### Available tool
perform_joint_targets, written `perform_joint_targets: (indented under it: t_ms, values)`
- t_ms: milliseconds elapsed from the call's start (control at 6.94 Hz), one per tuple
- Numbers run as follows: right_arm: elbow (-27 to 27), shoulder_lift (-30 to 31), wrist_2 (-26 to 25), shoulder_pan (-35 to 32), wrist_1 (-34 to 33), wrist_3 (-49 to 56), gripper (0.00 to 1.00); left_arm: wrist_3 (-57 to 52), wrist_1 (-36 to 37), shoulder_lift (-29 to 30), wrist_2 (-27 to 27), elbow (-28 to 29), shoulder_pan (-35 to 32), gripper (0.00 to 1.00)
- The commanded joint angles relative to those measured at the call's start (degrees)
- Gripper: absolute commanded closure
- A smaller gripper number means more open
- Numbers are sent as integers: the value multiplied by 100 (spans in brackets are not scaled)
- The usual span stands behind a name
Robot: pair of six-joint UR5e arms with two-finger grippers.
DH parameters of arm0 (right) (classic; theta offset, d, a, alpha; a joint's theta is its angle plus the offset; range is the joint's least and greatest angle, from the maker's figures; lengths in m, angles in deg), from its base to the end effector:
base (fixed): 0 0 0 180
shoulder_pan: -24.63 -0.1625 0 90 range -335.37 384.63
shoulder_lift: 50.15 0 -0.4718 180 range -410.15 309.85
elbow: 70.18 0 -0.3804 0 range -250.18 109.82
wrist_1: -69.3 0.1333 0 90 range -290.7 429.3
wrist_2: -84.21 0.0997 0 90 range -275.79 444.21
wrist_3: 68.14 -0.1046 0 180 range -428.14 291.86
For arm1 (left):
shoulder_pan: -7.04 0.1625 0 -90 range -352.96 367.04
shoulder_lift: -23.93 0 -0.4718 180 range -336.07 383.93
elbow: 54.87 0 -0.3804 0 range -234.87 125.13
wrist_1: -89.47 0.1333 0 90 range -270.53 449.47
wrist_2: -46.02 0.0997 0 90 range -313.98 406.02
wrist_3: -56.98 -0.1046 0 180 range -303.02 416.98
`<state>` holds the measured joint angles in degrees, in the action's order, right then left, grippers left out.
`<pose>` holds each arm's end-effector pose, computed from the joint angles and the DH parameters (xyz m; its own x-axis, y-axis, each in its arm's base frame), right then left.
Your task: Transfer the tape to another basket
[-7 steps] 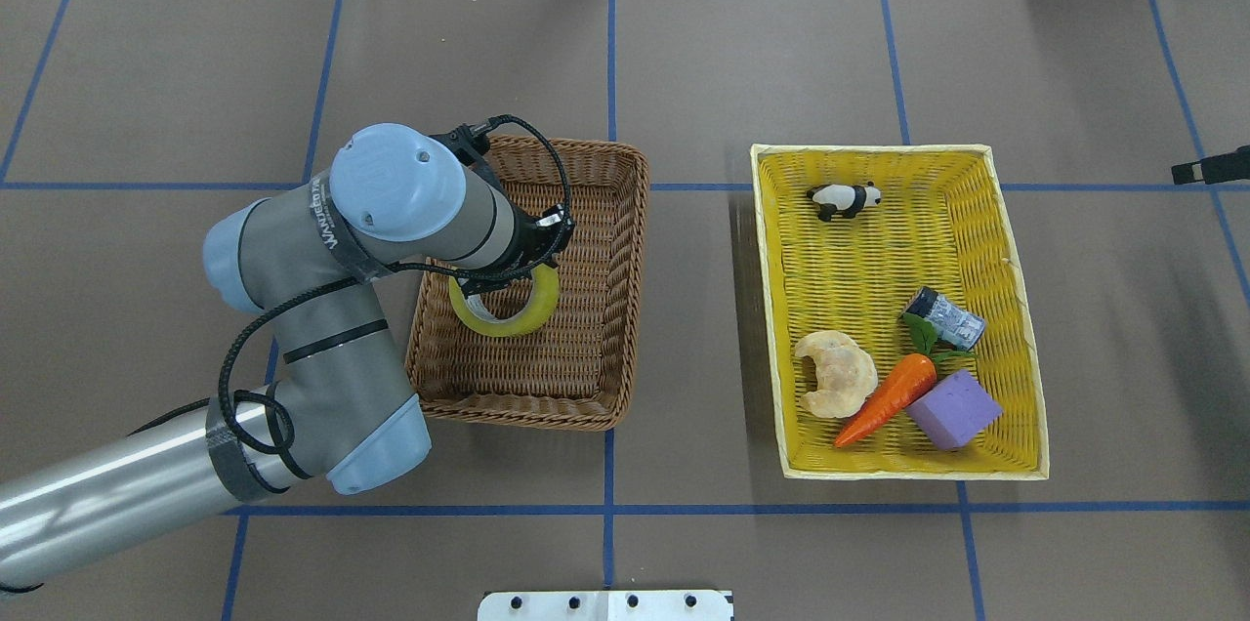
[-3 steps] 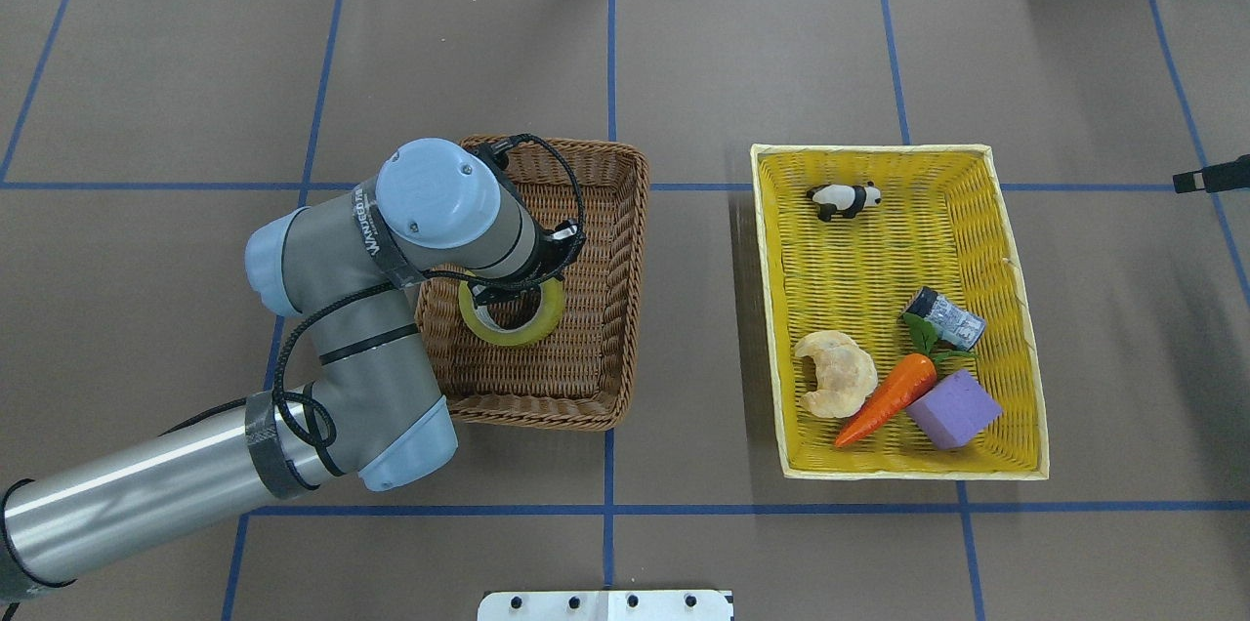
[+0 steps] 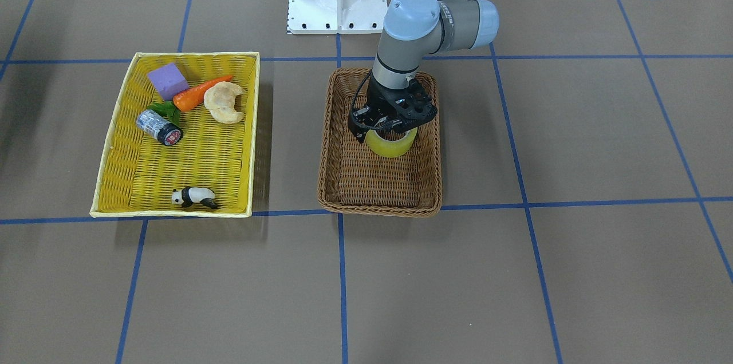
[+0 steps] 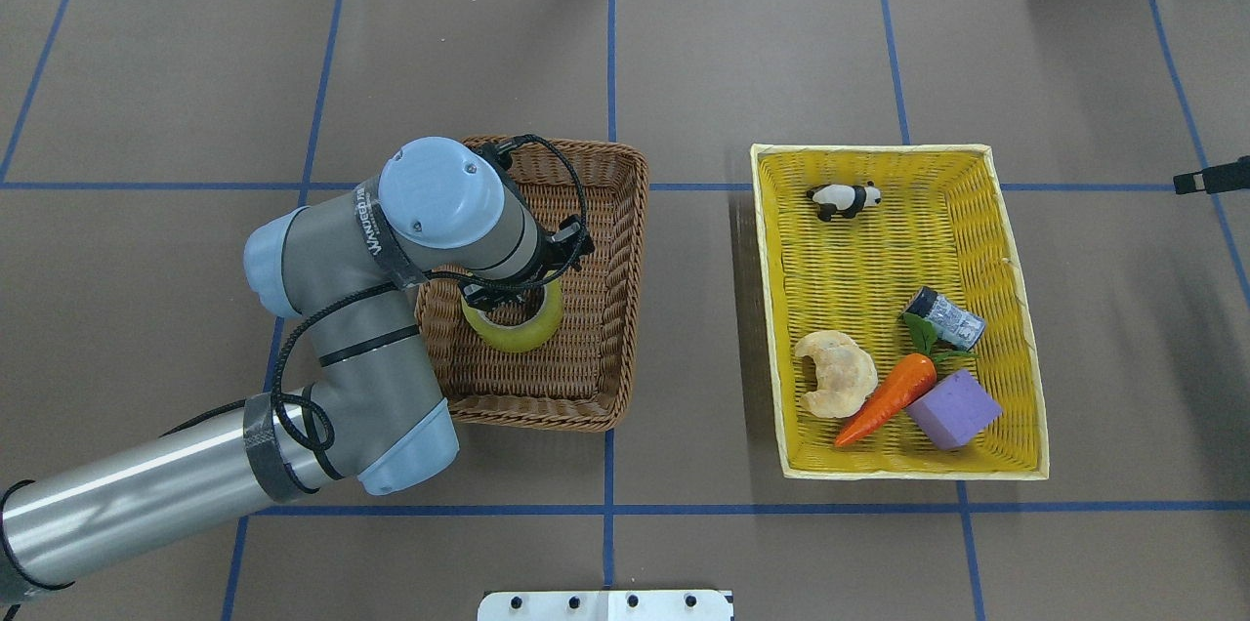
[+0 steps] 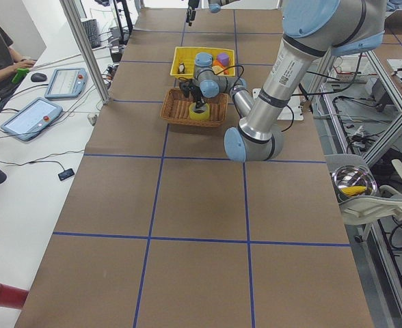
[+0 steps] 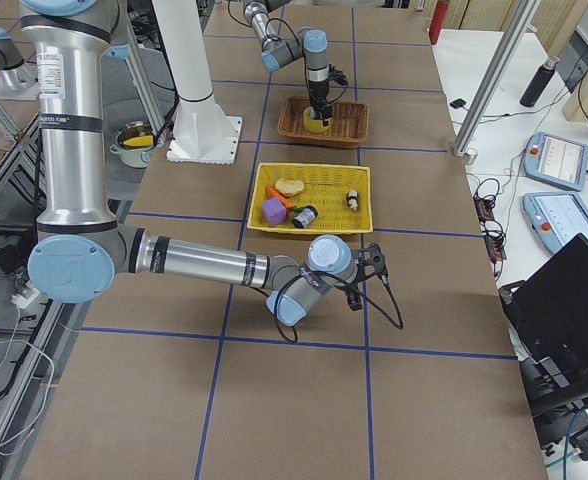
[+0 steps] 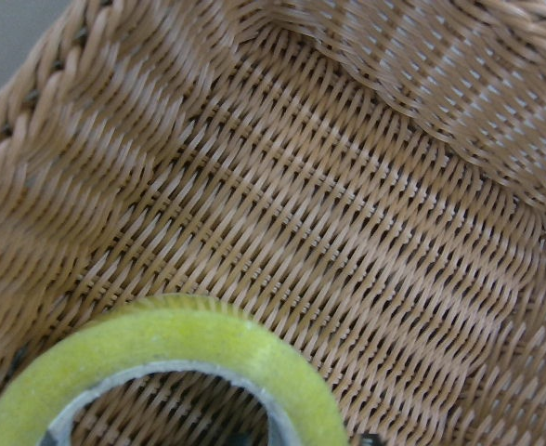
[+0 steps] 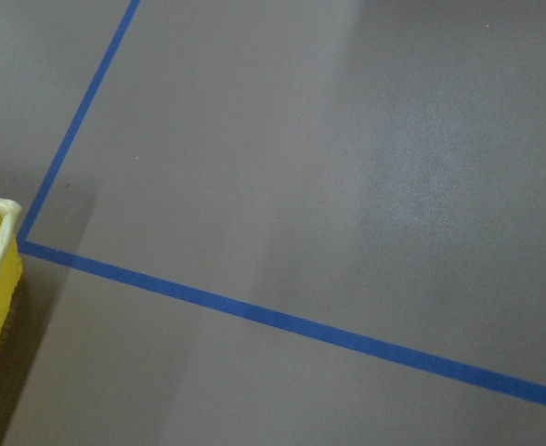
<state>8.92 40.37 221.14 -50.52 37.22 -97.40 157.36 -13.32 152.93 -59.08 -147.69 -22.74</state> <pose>-0.0703 -0.4873 0.6864 0.5436 -0.2743 0.7932 -0.1023 0.9164 0.3870 0.5727 -0.4499 0.2527 0.4412 -0.4529 -0.7747 0.3809 0.8762 -0.2953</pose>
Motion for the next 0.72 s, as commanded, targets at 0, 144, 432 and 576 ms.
perform_joint_targets:
  t_ms: [0,144,432,576]
  values:
    - [9,-8,44,-9,-9,-9,0,-419,1007,-155,-11,-1449,-350,2]
    - [87,-26,87,-9,-270,-9,0,-1310,1641,-635,-11,-2416,-526,2]
    - [228,-61,97,-105,-789,-9,0,-4274,1841,-2012,-211,-3214,-1577,2]
    - [229,-70,97,-114,-895,-9,0,-5526,1850,-2385,-683,-3121,-2288,2]
